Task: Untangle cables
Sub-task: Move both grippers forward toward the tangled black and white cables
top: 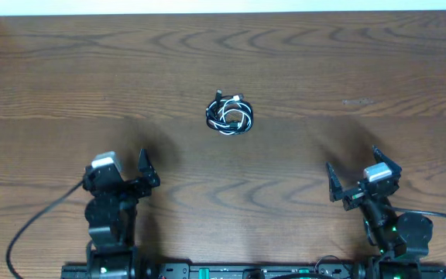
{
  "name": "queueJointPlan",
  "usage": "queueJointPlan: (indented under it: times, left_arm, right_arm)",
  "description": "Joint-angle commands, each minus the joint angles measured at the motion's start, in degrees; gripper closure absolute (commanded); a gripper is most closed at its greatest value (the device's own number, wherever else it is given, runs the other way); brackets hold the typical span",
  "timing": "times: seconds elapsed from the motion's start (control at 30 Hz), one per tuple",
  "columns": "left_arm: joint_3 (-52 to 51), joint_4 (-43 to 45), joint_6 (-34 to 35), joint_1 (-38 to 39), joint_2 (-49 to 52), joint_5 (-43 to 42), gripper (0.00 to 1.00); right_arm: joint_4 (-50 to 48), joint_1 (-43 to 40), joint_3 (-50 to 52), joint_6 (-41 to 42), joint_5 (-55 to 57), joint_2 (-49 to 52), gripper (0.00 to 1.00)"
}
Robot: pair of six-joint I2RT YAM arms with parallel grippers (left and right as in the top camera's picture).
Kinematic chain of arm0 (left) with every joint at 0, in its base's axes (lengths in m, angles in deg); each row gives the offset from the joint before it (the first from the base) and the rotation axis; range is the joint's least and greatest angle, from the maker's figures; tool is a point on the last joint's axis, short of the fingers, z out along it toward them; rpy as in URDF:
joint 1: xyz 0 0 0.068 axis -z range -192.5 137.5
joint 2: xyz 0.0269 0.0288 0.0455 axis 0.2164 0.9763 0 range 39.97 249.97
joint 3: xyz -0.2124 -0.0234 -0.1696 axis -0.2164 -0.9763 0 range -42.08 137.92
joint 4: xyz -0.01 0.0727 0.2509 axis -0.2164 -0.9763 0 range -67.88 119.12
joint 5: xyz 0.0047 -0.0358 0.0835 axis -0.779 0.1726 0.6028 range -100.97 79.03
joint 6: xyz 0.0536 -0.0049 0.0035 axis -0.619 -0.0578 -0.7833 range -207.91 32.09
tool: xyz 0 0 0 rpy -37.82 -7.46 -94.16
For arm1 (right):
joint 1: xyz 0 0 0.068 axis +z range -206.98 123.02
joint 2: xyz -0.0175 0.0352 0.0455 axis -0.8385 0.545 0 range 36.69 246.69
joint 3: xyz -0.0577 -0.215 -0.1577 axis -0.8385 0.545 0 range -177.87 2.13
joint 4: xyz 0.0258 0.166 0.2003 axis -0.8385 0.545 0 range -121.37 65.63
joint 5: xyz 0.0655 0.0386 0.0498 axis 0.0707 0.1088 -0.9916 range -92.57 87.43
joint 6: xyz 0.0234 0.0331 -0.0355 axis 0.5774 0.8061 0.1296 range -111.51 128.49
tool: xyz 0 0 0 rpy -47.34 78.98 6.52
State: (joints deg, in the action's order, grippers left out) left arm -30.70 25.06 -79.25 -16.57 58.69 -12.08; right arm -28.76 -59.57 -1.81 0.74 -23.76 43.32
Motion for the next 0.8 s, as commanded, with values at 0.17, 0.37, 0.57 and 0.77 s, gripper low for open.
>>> queueJointPlan:
  times: [0.17, 0.37, 0.57, 0.77]
  left_arm:
    - [16.68, -5.16, -1.86, -0.17, 18.01, -5.97, 0.02]
    - [30.58, -16.11, -6.05, 1.97, 29.07, -6.01, 0.02]
    - [45.27, -27.50, -6.32, 6.43, 41.11, -5.97, 0.02]
    - [60.89, -38.03, -6.25, 9.92, 53.27, -5.77, 0.02]
  right_arm:
    - [0.07, 0.42, -10.10, 0.87, -1.73, 13.11, 0.01]
    - [4.31, 0.37, -20.31, 0.87, -2.93, 25.79, 0.01]
    - [14.01, 0.37, -34.77, 0.85, -3.21, 38.88, 0.01]
    - [25.33, 0.37, -49.64, 0.85, -3.43, 49.94, 0.01]
